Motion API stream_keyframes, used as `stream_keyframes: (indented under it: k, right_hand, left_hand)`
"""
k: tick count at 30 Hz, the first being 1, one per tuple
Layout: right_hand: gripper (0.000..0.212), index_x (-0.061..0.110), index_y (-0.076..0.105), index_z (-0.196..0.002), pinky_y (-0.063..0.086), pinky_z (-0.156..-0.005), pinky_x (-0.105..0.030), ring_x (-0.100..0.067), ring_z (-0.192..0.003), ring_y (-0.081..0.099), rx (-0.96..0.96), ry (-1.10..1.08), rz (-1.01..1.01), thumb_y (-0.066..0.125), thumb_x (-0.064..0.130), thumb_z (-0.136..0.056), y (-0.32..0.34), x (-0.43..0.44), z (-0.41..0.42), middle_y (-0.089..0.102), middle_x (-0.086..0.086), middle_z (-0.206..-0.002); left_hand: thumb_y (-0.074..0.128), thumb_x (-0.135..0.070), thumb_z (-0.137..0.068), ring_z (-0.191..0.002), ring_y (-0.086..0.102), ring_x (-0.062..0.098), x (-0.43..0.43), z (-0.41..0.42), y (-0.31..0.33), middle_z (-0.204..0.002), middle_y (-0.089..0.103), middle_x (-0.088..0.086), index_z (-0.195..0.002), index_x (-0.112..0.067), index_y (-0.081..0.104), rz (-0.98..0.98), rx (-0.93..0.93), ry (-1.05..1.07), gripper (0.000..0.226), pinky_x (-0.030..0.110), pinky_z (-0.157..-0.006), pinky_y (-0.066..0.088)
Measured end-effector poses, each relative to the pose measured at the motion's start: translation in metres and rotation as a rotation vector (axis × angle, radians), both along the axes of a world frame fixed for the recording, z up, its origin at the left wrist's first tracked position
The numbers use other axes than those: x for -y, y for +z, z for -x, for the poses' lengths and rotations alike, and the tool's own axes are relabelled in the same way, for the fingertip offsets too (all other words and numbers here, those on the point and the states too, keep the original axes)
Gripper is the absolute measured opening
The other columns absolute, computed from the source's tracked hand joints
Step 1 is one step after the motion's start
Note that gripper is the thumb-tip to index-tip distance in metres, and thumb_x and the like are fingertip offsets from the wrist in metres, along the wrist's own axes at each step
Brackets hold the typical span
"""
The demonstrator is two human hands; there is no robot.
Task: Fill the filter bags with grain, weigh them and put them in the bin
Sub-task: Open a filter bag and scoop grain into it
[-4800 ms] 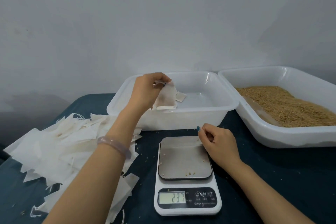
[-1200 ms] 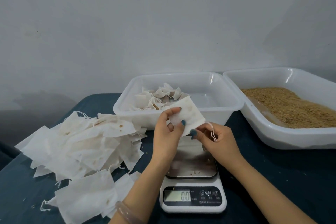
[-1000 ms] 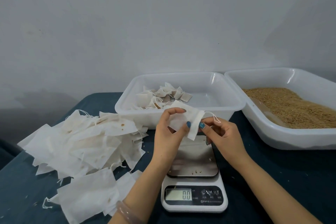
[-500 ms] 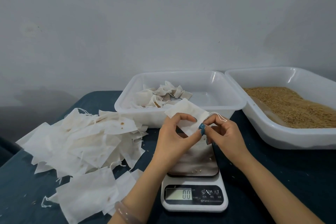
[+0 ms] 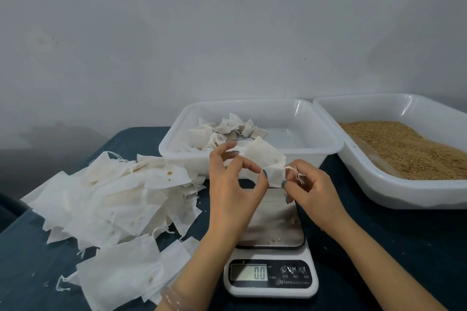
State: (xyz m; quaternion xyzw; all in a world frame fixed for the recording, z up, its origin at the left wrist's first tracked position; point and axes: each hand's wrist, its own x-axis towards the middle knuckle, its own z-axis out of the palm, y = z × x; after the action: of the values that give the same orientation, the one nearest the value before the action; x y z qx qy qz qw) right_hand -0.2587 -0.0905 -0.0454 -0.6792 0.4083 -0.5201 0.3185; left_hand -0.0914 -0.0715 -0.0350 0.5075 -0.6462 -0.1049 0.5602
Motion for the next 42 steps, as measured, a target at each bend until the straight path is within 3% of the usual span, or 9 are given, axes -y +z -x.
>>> stream_keyframes:
  k: [5,8,11,17,22,27,32,38,42]
  right_hand:
    - [0.032,0.021,0.051,-0.061,0.049,-0.056,-0.029,-0.021,-0.053,0.059,-0.014,-0.075,-0.02,0.064,0.01,-0.088,-0.002,0.0,0.002,0.057,-0.004,-0.056]
    - [0.035,0.015,0.051,-0.06,0.048,-0.057,-0.031,-0.028,-0.057,0.059,0.007,-0.095,0.004,0.064,0.003,-0.09,0.0,0.0,0.003,0.057,-0.009,-0.057]
    - [0.032,0.012,0.052,-0.06,0.048,-0.058,-0.042,-0.034,-0.059,0.056,-0.004,-0.112,0.032,0.066,0.002,-0.086,0.002,-0.002,0.001,0.057,-0.007,-0.056]
    - [0.025,0.017,0.05,-0.069,0.043,-0.051,-0.028,-0.021,-0.053,0.049,0.038,-0.154,0.077,0.071,0.011,-0.081,0.006,-0.006,-0.001,0.054,-0.003,-0.059]
    - [0.024,0.023,0.047,-0.074,0.041,-0.05,-0.019,-0.006,-0.052,0.044,0.022,-0.126,0.122,0.066,0.011,-0.077,0.008,-0.006,0.0,0.05,0.003,-0.061]
    - [0.015,0.026,0.049,-0.076,0.039,-0.05,-0.016,-0.008,-0.053,0.047,-0.164,-0.172,0.386,0.061,0.017,-0.074,0.009,-0.011,0.0,0.049,0.012,-0.065]
    - [0.019,0.021,0.057,-0.097,0.044,-0.055,-0.017,-0.004,-0.069,0.053,-0.434,-0.241,0.855,0.064,0.022,-0.081,0.004,-0.018,-0.005,0.058,0.005,-0.099]
    - [0.025,0.02,0.06,-0.109,0.05,-0.059,-0.02,-0.004,-0.076,0.059,-0.582,-0.181,0.834,0.068,0.035,-0.091,0.002,-0.016,-0.004,0.067,0.005,-0.101]
    - [0.021,0.011,0.071,-0.097,0.051,-0.062,-0.02,-0.009,-0.074,0.06,-0.531,-0.148,0.819,0.069,0.032,-0.093,0.002,-0.011,-0.006,0.066,0.002,-0.087]
  left_hand:
    - [0.074,-0.018,-0.075,-0.116,0.044,0.012,-0.001,0.001,0.003,-0.115,0.054,-0.008,-0.077,-0.018,0.061,0.11,0.144,0.018,0.013,0.013,-0.095,0.031]
    - [0.063,-0.022,-0.078,-0.087,0.052,0.014,-0.006,0.003,0.004,-0.084,0.055,-0.009,-0.078,-0.014,0.055,0.151,0.213,-0.015,0.011,0.028,-0.076,0.046]
    - [0.056,-0.025,-0.08,-0.065,0.049,0.014,-0.01,0.005,0.002,-0.069,0.05,-0.008,-0.078,-0.014,0.048,0.177,0.316,0.003,0.014,0.037,-0.058,0.047]
    - [0.051,-0.021,-0.084,-0.052,0.045,0.012,-0.012,0.0,0.007,-0.073,0.044,-0.016,-0.101,-0.027,0.042,0.176,0.403,-0.101,0.021,0.033,-0.046,0.044]
    - [0.046,-0.021,-0.089,-0.055,0.044,0.013,-0.009,-0.004,0.006,-0.083,0.046,-0.009,-0.107,-0.024,0.065,0.161,0.57,-0.141,0.027,0.029,-0.046,0.04]
    - [0.045,-0.024,-0.088,-0.055,0.045,0.009,-0.008,-0.005,0.006,-0.072,0.044,-0.021,-0.105,-0.027,0.06,0.103,0.353,-0.112,0.023,0.021,-0.051,0.038]
    - [0.05,-0.027,-0.084,-0.052,0.043,0.012,-0.007,-0.004,0.007,-0.067,0.047,-0.009,-0.11,-0.039,0.046,-0.026,0.077,-0.216,0.029,0.019,-0.052,0.034]
    - [0.051,-0.016,-0.086,-0.064,0.041,0.027,-0.004,-0.009,0.01,-0.07,0.048,0.02,-0.112,-0.032,0.056,-0.183,-0.282,-0.454,0.03,0.037,-0.061,0.037]
    - [0.052,-0.013,-0.085,-0.066,0.043,0.034,-0.007,-0.01,0.013,-0.071,0.051,0.01,-0.112,-0.03,0.056,-0.185,-0.271,-0.439,0.032,0.043,-0.063,0.04]
